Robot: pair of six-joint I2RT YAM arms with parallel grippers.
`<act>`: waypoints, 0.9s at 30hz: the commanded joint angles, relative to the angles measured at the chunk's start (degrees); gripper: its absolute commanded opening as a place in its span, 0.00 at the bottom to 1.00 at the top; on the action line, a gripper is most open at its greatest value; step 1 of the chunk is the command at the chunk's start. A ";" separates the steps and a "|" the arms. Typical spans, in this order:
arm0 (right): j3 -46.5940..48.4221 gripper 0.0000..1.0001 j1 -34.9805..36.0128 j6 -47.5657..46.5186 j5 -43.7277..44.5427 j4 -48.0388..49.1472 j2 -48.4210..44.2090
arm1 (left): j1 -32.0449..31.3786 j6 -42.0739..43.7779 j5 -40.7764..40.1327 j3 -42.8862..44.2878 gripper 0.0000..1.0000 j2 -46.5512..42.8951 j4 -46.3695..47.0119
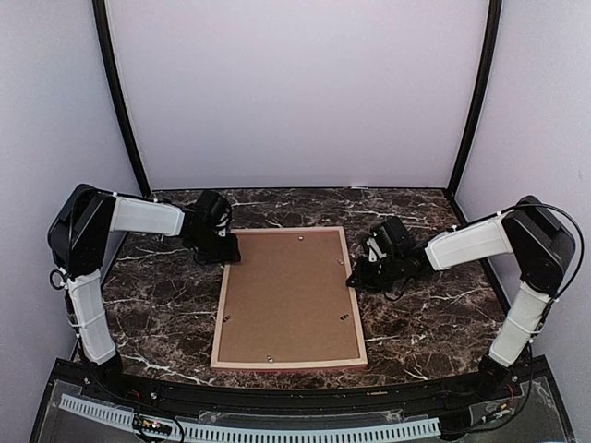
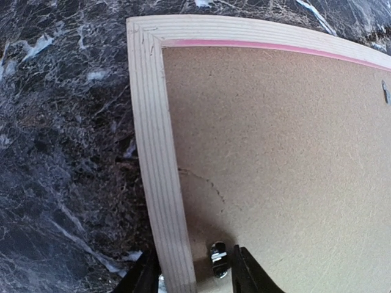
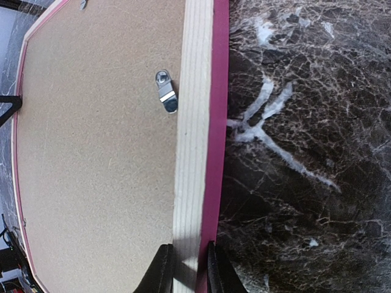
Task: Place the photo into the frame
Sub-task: Press the fastener onto the backboard.
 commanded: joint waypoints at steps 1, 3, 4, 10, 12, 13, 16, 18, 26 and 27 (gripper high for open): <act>-1.21 0.16 0.65 0.06 -1.57 -1.30 2.42 | -0.24 0.41 -0.75 -0.11 0.47 3.05 -0.56; -1.13 0.16 0.63 0.06 -1.60 -1.38 2.47 | -0.24 0.29 -1.09 0.18 0.48 3.14 -0.58; -1.11 0.16 0.66 0.06 -1.61 -1.42 2.50 | -0.24 0.24 -1.35 0.26 0.49 3.17 -0.53; -0.96 0.16 0.69 -0.11 -1.67 -1.56 2.70 | -0.07 -0.26 -1.62 0.06 0.44 3.28 -0.28; -0.94 0.16 0.62 -0.11 -1.76 -1.55 2.86 | 0.00 -0.47 -1.64 -0.27 0.41 3.28 -0.09; -0.86 0.16 0.64 -0.20 -1.72 -1.53 2.89 | 0.06 -0.62 -1.65 -0.41 0.40 3.28 -0.04; -0.89 0.16 0.68 -0.19 -1.73 -1.55 2.89 | 0.03 -0.89 -2.90 -0.90 0.36 3.15 0.06; -0.94 0.16 0.61 -0.18 -1.79 -1.53 2.94 | 0.07 -1.07 -3.40 -1.35 0.34 3.02 0.41; -1.45 0.16 0.64 0.00 -1.89 -0.94 2.98 | 0.02 -1.59 -3.24 -2.18 0.26 2.94 1.18; -1.46 0.16 0.67 -0.03 -1.89 -0.90 2.98 | 0.02 -1.67 -3.07 -2.24 0.25 2.94 1.23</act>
